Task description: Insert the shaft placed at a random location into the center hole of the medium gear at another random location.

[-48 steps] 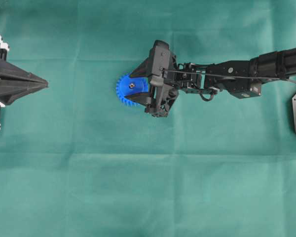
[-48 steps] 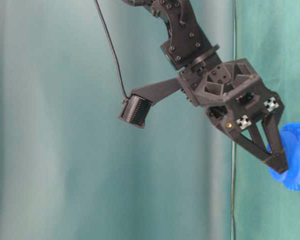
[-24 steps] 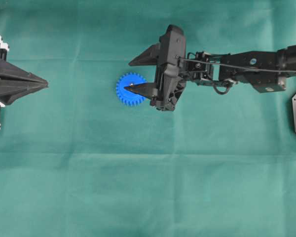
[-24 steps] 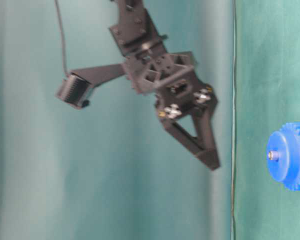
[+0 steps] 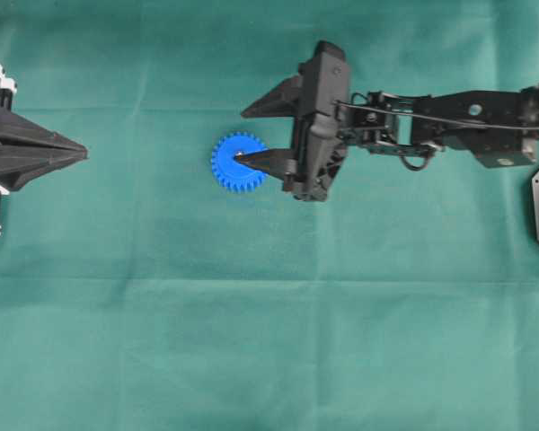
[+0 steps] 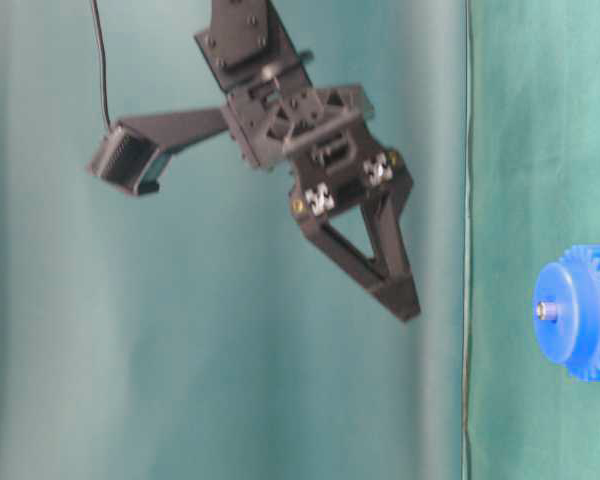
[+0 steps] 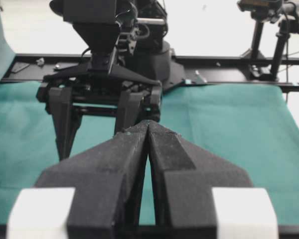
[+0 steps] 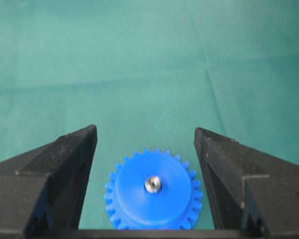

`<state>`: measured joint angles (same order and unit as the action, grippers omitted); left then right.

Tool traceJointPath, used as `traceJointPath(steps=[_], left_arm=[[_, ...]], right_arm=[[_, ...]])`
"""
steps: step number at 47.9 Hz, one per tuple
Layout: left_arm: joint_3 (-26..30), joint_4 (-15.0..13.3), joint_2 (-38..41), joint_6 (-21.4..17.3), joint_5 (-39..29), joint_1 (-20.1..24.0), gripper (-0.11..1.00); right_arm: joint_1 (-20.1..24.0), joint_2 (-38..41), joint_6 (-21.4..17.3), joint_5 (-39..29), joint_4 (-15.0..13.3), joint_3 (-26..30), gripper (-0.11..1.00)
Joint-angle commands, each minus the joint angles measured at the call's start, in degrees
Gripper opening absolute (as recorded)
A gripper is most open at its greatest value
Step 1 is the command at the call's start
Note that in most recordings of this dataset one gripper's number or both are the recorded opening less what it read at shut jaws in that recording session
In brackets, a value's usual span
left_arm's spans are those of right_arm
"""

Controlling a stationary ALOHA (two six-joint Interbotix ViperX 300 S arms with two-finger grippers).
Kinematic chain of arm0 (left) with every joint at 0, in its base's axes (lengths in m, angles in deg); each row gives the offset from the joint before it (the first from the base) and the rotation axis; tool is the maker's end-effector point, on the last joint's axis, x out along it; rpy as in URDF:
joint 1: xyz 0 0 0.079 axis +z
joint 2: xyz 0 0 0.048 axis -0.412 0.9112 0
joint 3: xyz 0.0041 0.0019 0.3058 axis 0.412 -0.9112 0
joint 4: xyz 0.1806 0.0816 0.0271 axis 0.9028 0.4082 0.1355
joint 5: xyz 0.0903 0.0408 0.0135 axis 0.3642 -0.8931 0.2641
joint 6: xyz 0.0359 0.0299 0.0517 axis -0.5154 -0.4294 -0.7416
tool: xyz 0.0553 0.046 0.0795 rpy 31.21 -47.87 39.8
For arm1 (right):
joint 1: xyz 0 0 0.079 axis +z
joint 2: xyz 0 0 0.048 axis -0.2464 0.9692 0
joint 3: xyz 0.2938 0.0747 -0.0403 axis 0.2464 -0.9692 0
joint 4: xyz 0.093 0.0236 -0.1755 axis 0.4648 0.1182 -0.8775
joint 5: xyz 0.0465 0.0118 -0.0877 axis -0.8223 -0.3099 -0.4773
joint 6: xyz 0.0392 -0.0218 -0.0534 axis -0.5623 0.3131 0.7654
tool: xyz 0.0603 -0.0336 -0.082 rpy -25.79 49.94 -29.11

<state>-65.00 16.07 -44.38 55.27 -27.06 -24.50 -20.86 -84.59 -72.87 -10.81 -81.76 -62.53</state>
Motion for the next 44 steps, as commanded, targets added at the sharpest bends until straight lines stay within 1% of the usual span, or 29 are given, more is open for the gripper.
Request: traceJointPath(steps=[1, 13, 33, 44], left_arm=[[1.32, 0.09, 0.44, 0.0, 0.53, 0.09, 0.0], [1.32, 0.09, 0.44, 0.0, 0.53, 0.09, 0.0], [1.41, 0.09, 0.44, 0.0, 0.88, 0.09, 0.0], [1.41, 0.09, 0.44, 0.0, 0.97, 0.09, 0.0]], right_arm=[[0.0, -3.43, -0.18, 0.09, 0.09, -1.05, 0.77], [0.0, -9.23, -0.35, 0.53, 0.97, -7.12, 0.77], [0.0, -19.42, -0.35, 0.62, 0.88, -16.08, 0.77], [0.0, -24.96, -0.35, 0.35, 0.97, -19.86, 0.77]])
